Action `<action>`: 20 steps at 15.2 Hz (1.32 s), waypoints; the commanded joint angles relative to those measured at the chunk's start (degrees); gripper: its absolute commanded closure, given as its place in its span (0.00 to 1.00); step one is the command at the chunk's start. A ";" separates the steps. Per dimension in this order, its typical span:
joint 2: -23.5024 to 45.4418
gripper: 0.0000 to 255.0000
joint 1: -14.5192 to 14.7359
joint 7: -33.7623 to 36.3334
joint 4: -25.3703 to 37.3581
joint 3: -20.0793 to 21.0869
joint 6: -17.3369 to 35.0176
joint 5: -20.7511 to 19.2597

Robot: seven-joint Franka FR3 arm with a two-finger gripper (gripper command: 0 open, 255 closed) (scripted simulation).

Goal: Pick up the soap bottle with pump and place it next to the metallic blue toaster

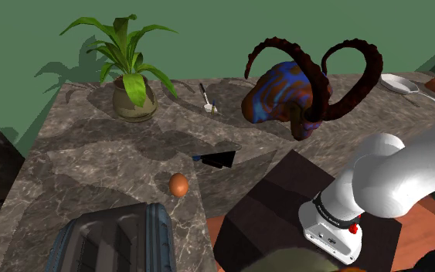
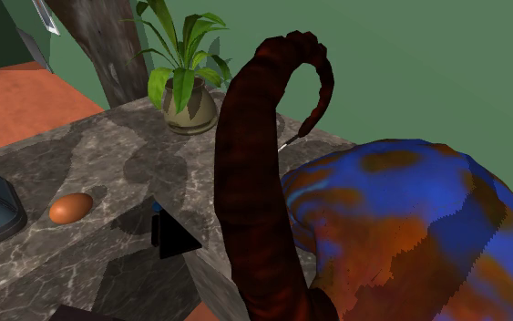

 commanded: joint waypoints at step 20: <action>6.91 1.00 -2.47 13.77 -3.31 18.51 11.28 -3.77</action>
